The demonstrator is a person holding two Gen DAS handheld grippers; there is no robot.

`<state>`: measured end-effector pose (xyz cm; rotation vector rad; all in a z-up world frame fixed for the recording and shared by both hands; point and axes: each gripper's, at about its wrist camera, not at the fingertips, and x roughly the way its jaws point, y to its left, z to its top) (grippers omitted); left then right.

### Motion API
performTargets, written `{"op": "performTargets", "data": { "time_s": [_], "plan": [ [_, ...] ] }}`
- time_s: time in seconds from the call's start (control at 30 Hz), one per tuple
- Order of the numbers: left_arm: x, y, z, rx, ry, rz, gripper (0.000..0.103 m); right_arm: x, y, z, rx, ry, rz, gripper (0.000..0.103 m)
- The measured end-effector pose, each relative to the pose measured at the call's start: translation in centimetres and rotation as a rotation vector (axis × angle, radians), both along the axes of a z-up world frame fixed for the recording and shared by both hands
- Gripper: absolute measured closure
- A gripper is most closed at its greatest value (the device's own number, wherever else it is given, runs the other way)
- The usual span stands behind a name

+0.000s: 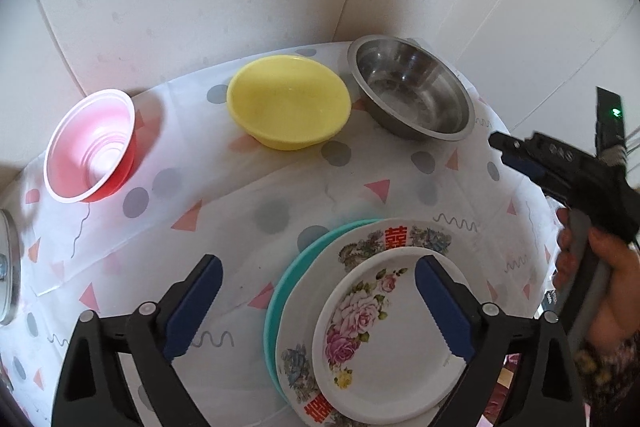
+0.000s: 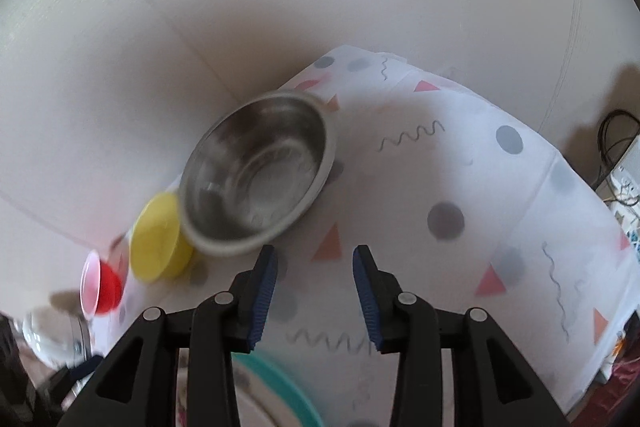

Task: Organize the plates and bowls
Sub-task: 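Move the right gripper to the steel bowl and grasp its rim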

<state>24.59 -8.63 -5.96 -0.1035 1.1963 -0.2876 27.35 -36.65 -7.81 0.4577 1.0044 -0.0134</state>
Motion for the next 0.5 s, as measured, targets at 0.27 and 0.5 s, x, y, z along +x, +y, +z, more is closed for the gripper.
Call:
{"op": "performTargets", "data": {
  "time_s": [0.27, 0.5],
  "plan": [
    [1.3, 0.4, -0.5, 0.008, 0.017, 0.027, 0.002, 5.2, -0.8, -2.4, 0.085, 0.025, -0.020, 0.063],
    [2.5, 0.5, -0.3, 0.018, 0.009, 0.052, 0.002, 7.9, 0.0, -4.4, 0.098, 0.074, -0.005, 0.063]
  ]
}}
